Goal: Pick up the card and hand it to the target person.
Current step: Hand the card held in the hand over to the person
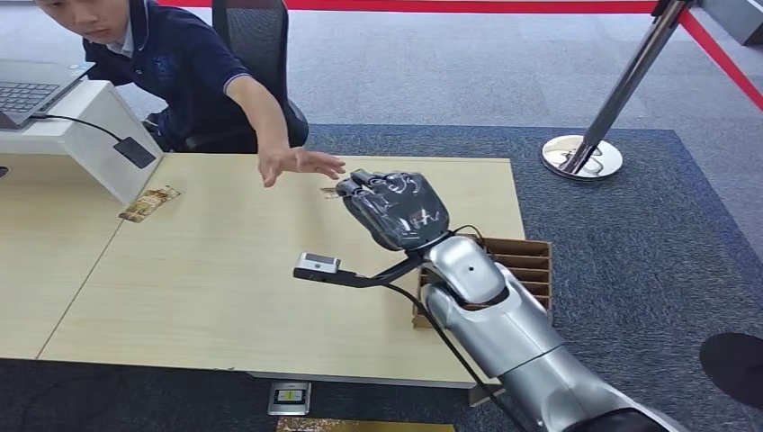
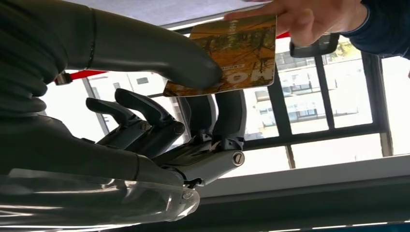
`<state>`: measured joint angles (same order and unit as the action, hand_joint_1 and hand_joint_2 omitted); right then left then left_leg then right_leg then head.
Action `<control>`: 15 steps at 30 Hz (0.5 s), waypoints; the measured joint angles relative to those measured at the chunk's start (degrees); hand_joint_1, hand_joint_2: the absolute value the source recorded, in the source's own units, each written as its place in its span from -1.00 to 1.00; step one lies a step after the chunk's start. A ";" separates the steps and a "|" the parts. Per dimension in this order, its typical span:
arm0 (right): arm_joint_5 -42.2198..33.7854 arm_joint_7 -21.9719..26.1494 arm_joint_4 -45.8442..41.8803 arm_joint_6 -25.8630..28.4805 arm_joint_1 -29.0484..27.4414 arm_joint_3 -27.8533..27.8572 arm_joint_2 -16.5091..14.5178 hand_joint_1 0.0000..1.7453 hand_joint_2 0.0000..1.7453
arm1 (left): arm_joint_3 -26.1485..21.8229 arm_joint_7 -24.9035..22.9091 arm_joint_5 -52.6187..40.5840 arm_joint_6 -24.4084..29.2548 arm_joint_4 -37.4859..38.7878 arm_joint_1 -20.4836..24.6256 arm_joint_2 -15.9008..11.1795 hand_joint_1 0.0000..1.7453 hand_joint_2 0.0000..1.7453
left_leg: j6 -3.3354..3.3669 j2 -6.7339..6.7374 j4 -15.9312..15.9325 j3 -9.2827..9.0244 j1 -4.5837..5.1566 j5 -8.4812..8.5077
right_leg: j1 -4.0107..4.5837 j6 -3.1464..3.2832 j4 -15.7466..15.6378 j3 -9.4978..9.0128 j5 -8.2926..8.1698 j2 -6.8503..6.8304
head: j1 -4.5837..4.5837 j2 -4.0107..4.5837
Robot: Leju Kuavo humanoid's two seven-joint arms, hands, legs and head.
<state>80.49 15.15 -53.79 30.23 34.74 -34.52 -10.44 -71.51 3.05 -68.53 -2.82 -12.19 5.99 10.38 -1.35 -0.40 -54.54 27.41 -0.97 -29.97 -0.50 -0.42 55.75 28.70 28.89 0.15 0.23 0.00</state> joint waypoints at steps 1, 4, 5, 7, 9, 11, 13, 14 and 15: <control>0.10 -0.11 1.44 1.17 0.59 -0.11 -0.45 1.00 1.00 | 0.02 -0.01 -0.14 0.03 0.01 -0.01 0.00 -1.00 -1.00 | 0.00 0.00 0.00 0.00 0.00 0.00 | 0.00 0.00 -0.01 0.00 0.00 0.00 | 0.00 0.00; 0.48 -0.23 5.87 4.39 1.83 -0.37 -1.64 1.00 1.00 | 0.14 -0.14 -0.69 0.16 0.03 -0.03 0.00 -1.00 -1.00 | 0.00 -0.01 0.00 0.01 0.00 0.00 | 0.00 0.00 -0.02 0.00 0.00 0.00 | 0.00 0.00; 0.64 -0.21 7.34 5.11 2.08 -0.40 -2.02 1.00 1.00 | 0.17 -0.22 -0.81 0.25 0.03 -0.03 0.00 -1.00 -1.00 | 0.00 -0.01 0.00 0.01 0.00 -0.01 | 0.00 0.00 -0.02 0.00 0.00 0.00 | 0.00 0.00; 0.95 -0.18 9.99 5.99 2.36 -0.44 -2.82 1.00 1.00 | 0.22 -0.39 -0.98 0.38 0.05 -0.03 0.00 -1.00 -1.00 | 0.00 -0.01 0.00 0.01 0.00 -0.01 | 0.00 0.00 -0.02 0.01 0.00 0.00 | 0.00 0.01; 1.14 -0.16 12.07 6.28 2.50 -0.47 -3.62 1.00 1.00 | 0.25 -0.50 -1.08 0.42 0.06 -0.03 0.00 -1.00 -1.00 | 0.00 -0.01 0.00 0.00 0.00 0.00 | 0.00 0.00 -0.02 0.01 0.00 0.00 | -0.01 0.01; 1.20 -0.18 13.61 6.28 2.55 -0.54 -4.31 1.00 1.00 | 0.28 -0.54 -1.17 0.42 0.06 -0.03 0.00 -1.00 -1.00 | 0.00 -0.02 0.00 0.01 0.00 0.00 | 0.00 0.00 -0.02 0.01 0.00 0.00 | -0.01 0.00; 1.28 -0.16 14.83 6.19 2.62 -0.66 -4.91 1.00 1.00 | 0.29 -0.54 -1.23 0.42 0.06 -0.03 0.00 -1.00 -1.00 | 0.00 -0.01 0.00 0.01 0.00 0.00 | 0.00 0.00 -0.02 0.02 0.00 0.00 | 0.00 0.01; 1.35 -0.12 15.39 6.13 2.66 -0.74 -5.20 1.00 1.00 | 0.30 -0.54 -1.23 0.42 0.06 -0.02 0.00 -1.00 -1.00 | 0.00 -0.01 0.00 0.00 0.00 0.00 | 0.00 0.00 -0.02 0.02 0.00 0.00 | 0.00 0.02; 1.44 -0.08 15.90 6.07 2.67 -0.80 -5.47 1.00 1.00 | 0.30 -0.54 -1.23 0.42 0.06 -0.02 0.00 -1.00 -1.00 | 0.00 -0.01 0.00 0.01 0.00 0.00 | 0.00 0.00 -0.02 0.02 0.00 0.00 | 0.00 0.02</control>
<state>81.93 15.08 -37.89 36.31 37.41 -35.32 -15.91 -71.21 2.52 -69.76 -2.40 -12.13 5.96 10.38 -1.34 -0.41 -54.54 27.42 -0.97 -29.98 -0.50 -0.42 55.74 28.72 28.89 0.15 0.23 0.02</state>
